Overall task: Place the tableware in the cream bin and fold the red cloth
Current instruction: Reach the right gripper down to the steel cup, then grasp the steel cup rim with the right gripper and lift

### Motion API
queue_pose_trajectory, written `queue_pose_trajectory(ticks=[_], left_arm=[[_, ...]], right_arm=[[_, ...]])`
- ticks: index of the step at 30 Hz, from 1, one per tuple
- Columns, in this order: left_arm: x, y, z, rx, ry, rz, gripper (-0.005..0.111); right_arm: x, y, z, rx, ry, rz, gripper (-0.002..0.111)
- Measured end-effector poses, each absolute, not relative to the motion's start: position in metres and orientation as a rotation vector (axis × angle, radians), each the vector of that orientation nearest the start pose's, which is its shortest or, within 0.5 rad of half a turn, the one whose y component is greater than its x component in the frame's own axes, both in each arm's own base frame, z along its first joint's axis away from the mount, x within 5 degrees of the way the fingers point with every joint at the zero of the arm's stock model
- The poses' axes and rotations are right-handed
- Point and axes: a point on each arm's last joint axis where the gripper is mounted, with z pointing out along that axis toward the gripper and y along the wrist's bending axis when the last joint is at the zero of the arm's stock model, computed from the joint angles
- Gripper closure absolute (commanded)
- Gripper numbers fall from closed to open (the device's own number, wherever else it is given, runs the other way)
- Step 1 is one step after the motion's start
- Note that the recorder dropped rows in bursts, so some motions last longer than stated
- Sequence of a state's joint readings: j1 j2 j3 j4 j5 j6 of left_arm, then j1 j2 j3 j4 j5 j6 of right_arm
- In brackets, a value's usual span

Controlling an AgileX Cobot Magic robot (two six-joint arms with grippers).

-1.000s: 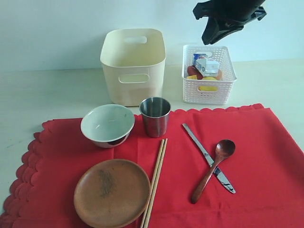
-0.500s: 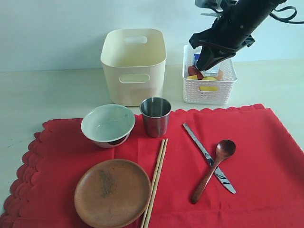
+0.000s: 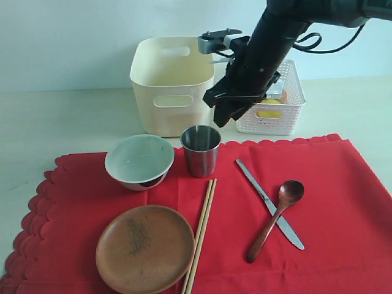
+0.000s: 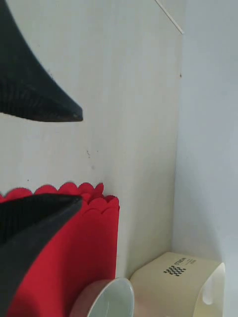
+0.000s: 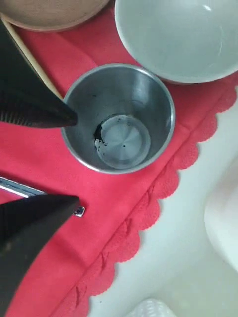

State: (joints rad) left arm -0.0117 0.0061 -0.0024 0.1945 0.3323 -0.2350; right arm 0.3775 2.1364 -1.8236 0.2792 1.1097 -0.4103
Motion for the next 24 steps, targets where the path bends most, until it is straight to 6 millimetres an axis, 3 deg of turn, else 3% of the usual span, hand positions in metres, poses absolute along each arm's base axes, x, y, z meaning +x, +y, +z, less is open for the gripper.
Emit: queue_pose_trajectory(ticks=[6, 13, 18, 21, 24], left_arm=[[0.054, 0.005, 0.184, -0.08, 1.812, 0.013, 0.061], [0.054, 0.005, 0.184, -0.08, 1.812, 0.013, 0.061], [0.054, 0.005, 0.184, -0.08, 1.812, 0.013, 0.061], [0.054, 0.005, 0.184, -0.08, 1.812, 0.013, 0.061], [0.054, 0.005, 0.184, -0.08, 1.812, 0.013, 0.061]], right_arm=[[0.414, 0.204, 0.197, -1.021, 2.737, 0.235, 0.065], [0.42, 0.208, 0.179, -0.941, 2.761, 0.268, 0.065], [0.423, 0.211, 0.156, -0.926, 2.801, 0.296, 0.065], [0.423, 0.211, 0.151, -0.927, 2.809, 0.295, 0.073], [0.424, 0.211, 0.15, -0.925, 2.807, 0.294, 0.09]])
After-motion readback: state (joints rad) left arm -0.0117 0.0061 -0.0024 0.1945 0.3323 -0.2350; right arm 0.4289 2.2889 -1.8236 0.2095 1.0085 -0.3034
